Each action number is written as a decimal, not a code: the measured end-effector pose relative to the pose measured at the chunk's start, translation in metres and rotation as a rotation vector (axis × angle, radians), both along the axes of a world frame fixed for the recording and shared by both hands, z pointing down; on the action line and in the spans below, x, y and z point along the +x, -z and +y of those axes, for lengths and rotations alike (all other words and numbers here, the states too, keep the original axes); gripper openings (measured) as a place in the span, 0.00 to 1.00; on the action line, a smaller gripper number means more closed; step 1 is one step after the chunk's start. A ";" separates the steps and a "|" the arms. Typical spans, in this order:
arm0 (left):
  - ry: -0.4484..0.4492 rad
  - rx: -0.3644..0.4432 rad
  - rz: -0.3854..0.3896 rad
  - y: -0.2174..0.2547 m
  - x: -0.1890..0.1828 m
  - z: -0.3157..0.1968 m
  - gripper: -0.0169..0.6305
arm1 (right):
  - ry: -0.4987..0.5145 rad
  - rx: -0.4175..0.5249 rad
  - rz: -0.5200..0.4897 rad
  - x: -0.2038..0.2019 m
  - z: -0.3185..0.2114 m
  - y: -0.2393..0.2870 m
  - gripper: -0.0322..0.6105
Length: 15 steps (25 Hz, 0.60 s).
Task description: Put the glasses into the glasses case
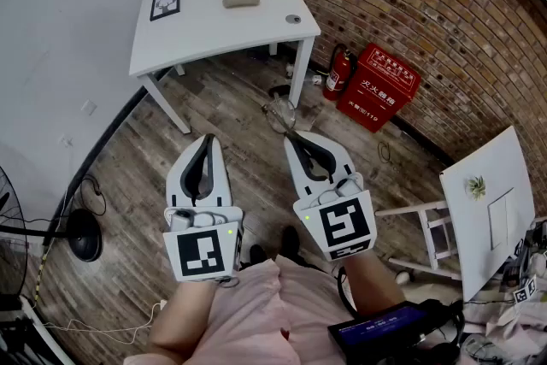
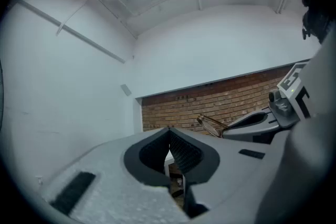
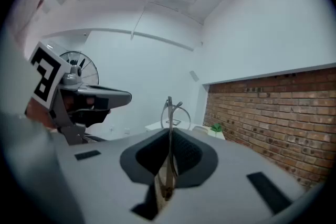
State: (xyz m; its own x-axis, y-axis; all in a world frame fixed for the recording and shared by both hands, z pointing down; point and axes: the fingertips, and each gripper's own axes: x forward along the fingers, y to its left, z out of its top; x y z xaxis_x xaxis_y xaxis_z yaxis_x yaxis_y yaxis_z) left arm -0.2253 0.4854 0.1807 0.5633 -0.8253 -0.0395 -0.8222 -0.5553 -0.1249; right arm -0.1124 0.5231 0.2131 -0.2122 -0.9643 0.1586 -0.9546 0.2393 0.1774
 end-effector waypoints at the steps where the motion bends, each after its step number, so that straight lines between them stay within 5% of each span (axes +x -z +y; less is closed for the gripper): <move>1: -0.002 -0.001 -0.003 -0.001 0.002 0.001 0.04 | 0.001 0.000 0.002 0.002 0.000 -0.001 0.08; 15: -0.009 -0.037 -0.016 -0.013 0.051 0.002 0.04 | 0.017 0.010 -0.019 0.049 -0.004 -0.007 0.08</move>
